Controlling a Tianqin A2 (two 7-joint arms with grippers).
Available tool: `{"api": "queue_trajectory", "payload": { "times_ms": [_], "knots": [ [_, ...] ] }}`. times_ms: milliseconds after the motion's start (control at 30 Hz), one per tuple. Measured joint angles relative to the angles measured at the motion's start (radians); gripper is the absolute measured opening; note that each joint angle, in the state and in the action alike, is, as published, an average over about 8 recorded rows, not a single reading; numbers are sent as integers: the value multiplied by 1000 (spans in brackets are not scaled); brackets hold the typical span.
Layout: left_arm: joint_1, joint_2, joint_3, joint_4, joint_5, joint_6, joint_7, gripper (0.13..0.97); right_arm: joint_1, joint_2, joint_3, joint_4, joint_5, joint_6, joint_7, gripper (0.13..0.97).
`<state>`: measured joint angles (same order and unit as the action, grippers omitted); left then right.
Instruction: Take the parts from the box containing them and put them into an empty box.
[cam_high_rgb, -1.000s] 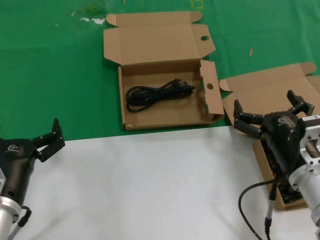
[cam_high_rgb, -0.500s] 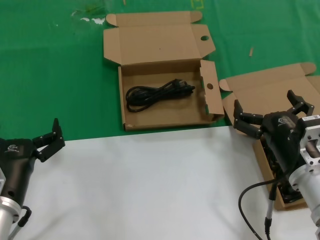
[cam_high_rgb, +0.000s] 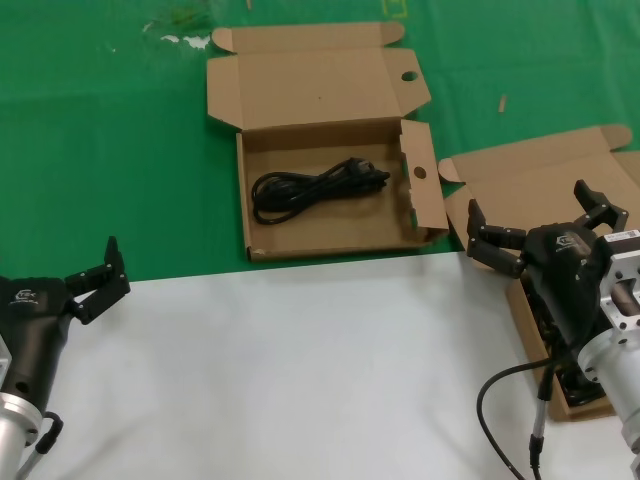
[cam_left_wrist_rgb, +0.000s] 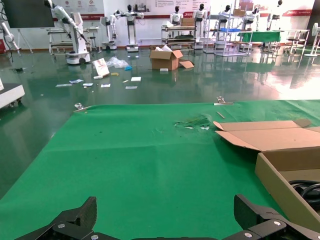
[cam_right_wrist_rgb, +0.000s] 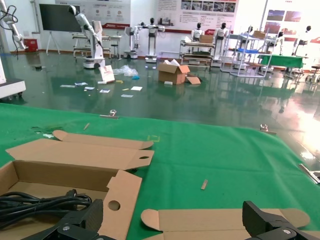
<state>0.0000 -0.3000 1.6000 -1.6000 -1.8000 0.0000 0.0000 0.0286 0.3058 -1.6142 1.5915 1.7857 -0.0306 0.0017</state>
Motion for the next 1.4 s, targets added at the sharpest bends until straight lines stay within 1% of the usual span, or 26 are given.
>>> {"api": "queue_trajectory", "payload": {
  "times_ms": [1400],
  "knots": [
    [0,0,0,0,0,0,0,966,0,0,0,0,0,0,0,966]
  ]
}}
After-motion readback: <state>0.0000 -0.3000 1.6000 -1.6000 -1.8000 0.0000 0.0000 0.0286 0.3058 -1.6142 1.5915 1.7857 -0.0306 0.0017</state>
